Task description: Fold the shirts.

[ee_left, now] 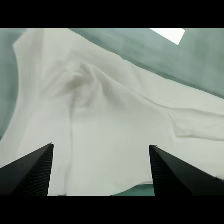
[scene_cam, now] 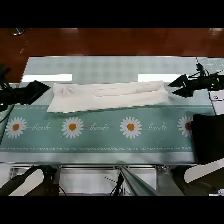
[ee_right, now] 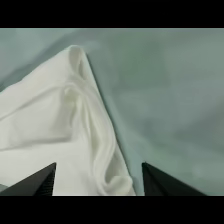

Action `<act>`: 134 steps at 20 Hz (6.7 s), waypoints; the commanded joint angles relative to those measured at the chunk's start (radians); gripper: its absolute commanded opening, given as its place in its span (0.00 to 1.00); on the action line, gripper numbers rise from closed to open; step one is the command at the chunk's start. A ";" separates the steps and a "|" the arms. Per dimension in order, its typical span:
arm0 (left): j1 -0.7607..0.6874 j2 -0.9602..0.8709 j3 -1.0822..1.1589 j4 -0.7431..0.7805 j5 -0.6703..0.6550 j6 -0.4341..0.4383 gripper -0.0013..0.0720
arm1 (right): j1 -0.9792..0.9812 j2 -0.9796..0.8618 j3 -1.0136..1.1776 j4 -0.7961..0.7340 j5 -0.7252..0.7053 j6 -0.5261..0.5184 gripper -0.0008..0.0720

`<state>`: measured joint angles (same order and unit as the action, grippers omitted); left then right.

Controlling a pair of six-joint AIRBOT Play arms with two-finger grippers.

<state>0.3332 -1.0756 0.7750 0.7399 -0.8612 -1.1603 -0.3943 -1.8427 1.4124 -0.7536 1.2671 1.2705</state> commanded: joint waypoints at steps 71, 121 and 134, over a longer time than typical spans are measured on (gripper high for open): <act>-0.165 0.533 -0.082 0.073 -0.160 -0.209 0.06 | 0.363 0.825 -0.225 -0.518 -0.059 0.336 0.87; -0.166 0.528 -0.157 0.027 -0.141 -0.212 0.06 | -0.349 0.671 0.510 -0.383 0.590 0.460 0.03; -0.167 0.528 -0.157 0.027 -0.114 -0.213 0.06 | -0.621 1.141 -0.195 -1.118 0.575 0.473 0.48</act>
<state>0.1661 -0.5465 0.6178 0.7666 -0.9840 -1.3731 -0.9802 -0.7742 1.3235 -1.7077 1.8488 1.7226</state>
